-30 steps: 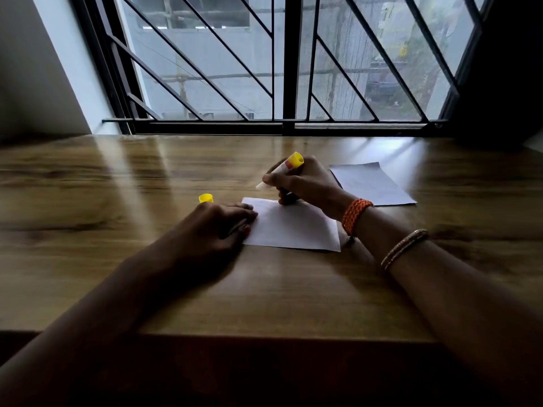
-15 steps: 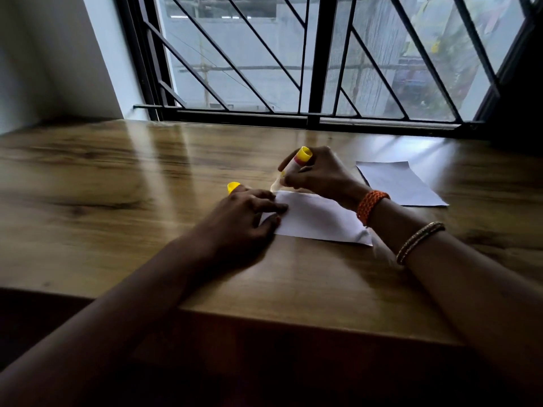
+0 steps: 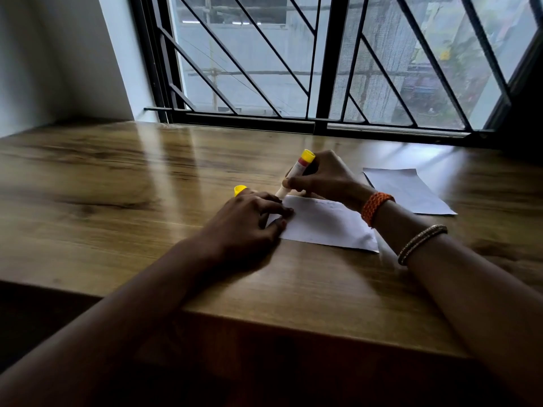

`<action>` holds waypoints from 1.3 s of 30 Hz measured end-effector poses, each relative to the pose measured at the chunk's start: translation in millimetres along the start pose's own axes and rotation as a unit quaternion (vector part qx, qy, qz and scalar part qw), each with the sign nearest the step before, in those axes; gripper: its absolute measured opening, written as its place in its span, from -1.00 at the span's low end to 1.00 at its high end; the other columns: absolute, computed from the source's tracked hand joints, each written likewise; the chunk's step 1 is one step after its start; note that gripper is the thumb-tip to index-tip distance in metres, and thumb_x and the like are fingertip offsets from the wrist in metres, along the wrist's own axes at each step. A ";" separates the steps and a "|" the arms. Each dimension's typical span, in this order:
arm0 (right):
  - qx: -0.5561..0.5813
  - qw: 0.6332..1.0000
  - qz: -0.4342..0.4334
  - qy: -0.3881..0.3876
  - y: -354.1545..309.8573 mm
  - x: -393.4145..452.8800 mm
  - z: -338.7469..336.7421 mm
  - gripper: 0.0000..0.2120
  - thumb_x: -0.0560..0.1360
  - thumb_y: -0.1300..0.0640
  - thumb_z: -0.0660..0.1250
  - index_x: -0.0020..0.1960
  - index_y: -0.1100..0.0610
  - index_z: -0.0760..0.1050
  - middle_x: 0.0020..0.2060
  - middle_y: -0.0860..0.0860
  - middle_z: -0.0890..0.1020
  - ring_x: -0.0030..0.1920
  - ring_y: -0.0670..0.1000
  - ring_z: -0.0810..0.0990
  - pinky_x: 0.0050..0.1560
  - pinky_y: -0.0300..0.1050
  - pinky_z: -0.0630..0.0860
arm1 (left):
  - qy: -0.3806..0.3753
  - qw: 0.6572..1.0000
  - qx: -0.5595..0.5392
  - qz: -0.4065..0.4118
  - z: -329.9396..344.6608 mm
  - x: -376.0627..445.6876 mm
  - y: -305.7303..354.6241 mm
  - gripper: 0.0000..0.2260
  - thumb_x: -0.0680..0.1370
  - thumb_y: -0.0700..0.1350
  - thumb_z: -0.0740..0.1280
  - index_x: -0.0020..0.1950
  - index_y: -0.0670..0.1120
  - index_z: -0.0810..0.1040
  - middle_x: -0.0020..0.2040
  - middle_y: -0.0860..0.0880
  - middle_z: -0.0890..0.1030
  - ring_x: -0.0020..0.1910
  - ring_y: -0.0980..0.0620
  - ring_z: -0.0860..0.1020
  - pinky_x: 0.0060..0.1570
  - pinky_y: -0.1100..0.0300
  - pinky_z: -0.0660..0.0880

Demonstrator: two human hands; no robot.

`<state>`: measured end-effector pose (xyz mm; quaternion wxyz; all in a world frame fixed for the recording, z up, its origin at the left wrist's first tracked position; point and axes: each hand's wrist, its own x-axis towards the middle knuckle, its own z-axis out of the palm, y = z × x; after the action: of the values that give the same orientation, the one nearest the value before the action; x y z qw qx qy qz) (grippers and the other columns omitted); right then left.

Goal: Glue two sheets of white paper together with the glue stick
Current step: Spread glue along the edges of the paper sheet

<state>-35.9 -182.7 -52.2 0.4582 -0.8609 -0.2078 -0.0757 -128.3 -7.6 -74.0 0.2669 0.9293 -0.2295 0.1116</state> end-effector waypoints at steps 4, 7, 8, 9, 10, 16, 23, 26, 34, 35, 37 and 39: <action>-0.016 1.000 -0.010 0.009 2.5 1.0 3.0 -0.80 0.32 0.19 0.53 -0.15 0.29 0.64 -0.29 0.18 0.65 -0.30 0.01 0.54 -0.21 0.03 0.53 | -0.013 1.000 0.008 0.001 0.0 2.0 -2.3 -0.63 0.43 0.04 0.19 0.18 0.04 0.58 0.22 0.01 0.57 0.22 0.03 0.46 0.21 -0.02 0.42; -0.016 1.000 -0.012 0.008 4.4 1.1 3.8 -0.81 0.32 0.19 0.53 -0.14 0.28 0.64 -0.23 0.24 0.68 -0.27 0.03 0.55 -0.18 0.04 0.53 | -0.018 1.000 0.006 0.005 -1.0 2.9 -2.6 -0.63 0.45 0.03 0.17 0.19 0.02 0.58 0.22 -0.02 0.57 0.21 0.02 0.47 0.21 -0.02 0.42; -0.017 1.000 -0.011 0.009 4.7 1.1 3.6 -0.82 0.32 0.19 0.52 -0.14 0.28 0.64 -0.24 0.24 0.68 -0.28 0.03 0.55 -0.20 0.02 0.52 | -0.023 1.000 0.002 0.010 -1.5 3.4 -2.6 -0.63 0.46 0.01 0.16 0.18 0.00 0.58 0.20 -0.03 0.58 0.20 0.01 0.48 0.21 -0.02 0.42; -0.018 1.000 -0.010 0.010 5.0 1.1 3.3 -0.83 0.32 0.19 0.52 -0.15 0.27 0.64 -0.27 0.21 0.67 -0.30 0.01 0.54 -0.22 -0.01 0.49 | -0.027 1.000 -0.005 0.013 -1.9 3.5 -2.3 -0.63 0.47 0.00 0.14 0.18 -0.02 0.59 0.19 -0.04 0.59 0.18 0.00 0.49 0.20 -0.02 0.42; -0.024 1.000 -0.010 0.012 5.0 1.1 3.1 -0.84 0.32 0.19 0.52 -0.16 0.26 0.64 -0.31 0.16 0.66 -0.33 -0.02 0.53 -0.25 -0.05 0.47 | -0.030 0.999 -0.010 0.011 -2.5 3.8 -2.0 -0.63 0.48 -0.01 0.12 0.17 -0.03 0.58 0.17 -0.05 0.59 0.17 -0.02 0.49 0.18 -0.02 0.42; -0.038 0.999 -0.016 0.022 3.5 -3.8 4.8 -0.86 0.32 0.17 0.51 -0.20 0.24 0.64 -0.39 0.06 0.61 -0.40 -0.07 0.50 -0.32 -0.11 0.46 | -0.021 1.000 0.016 0.005 0.8 2.4 -2.9 -0.76 0.52 -0.14 0.22 0.15 -0.02 0.56 0.18 -0.04 0.56 0.17 -0.07 0.45 0.19 -0.05 0.39; -0.020 0.999 -0.012 0.024 2.8 -4.8 3.8 -0.89 0.32 0.20 0.51 -0.19 0.21 0.65 -0.25 0.22 0.70 -0.23 0.12 0.64 -0.11 0.18 0.60 | -0.020 0.999 0.042 0.005 2.2 4.4 -3.6 -0.78 0.53 -0.05 0.22 0.13 0.06 0.55 0.14 0.00 0.55 0.15 -0.03 0.45 0.19 -0.01 0.36; -0.030 0.999 -0.011 0.021 1.9 -5.0 3.9 -0.88 0.32 0.18 0.51 -0.18 0.20 0.65 -0.25 0.20 0.70 -0.25 0.08 0.63 -0.11 0.16 0.61 | -0.017 0.999 0.044 0.004 1.6 4.0 -3.2 -0.78 0.53 -0.01 0.21 0.12 0.08 0.55 0.12 0.01 0.54 0.12 0.00 0.43 0.14 0.03 0.39; -0.043 0.999 0.000 0.021 0.5 -9.3 0.3 -0.91 0.33 0.20 0.48 -0.20 0.21 0.65 -0.25 0.19 0.70 -0.28 0.00 0.58 -0.14 0.09 0.59 | -0.006 0.999 0.042 0.002 1.7 2.8 -1.0 -0.79 0.53 0.00 0.21 0.12 0.09 0.54 0.10 0.02 0.54 0.10 0.00 0.43 0.13 0.02 0.40; -0.045 0.999 0.002 0.023 0.5 -10.1 -0.7 -0.89 0.33 0.19 0.48 -0.19 0.23 0.65 -0.24 0.20 0.70 -0.28 0.00 0.58 -0.14 0.08 0.59 | -0.004 0.999 0.040 0.003 1.9 2.8 -0.9 -0.79 0.53 0.00 0.21 0.11 0.09 0.54 0.10 0.02 0.54 0.10 0.00 0.43 0.14 0.02 0.39; -0.049 0.998 0.007 0.028 0.8 -12.1 -2.4 -0.87 0.33 0.19 0.48 -0.18 0.25 0.64 -0.24 0.21 0.69 -0.29 -0.01 0.56 -0.16 0.07 0.58 | -0.002 0.999 0.039 0.003 2.0 2.7 -0.7 -0.78 0.52 0.00 0.20 0.11 0.09 0.54 0.09 0.03 0.54 0.10 0.00 0.43 0.14 0.02 0.38; -0.051 0.998 0.010 0.030 0.5 -15.1 -3.9 -0.86 0.34 0.19 0.48 -0.18 0.26 0.64 -0.25 0.20 0.69 -0.29 -0.03 0.56 -0.17 0.04 0.57 | -0.003 0.999 0.036 0.003 1.8 2.5 -0.9 -0.77 0.50 0.02 0.19 0.10 0.09 0.54 0.07 0.03 0.54 0.09 0.00 0.42 0.13 0.04 0.38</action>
<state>-49.1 -190.5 -55.2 0.4206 -0.8825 -0.1809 -0.1077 -125.5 -8.7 -75.1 0.2323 0.9380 -0.2290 0.1176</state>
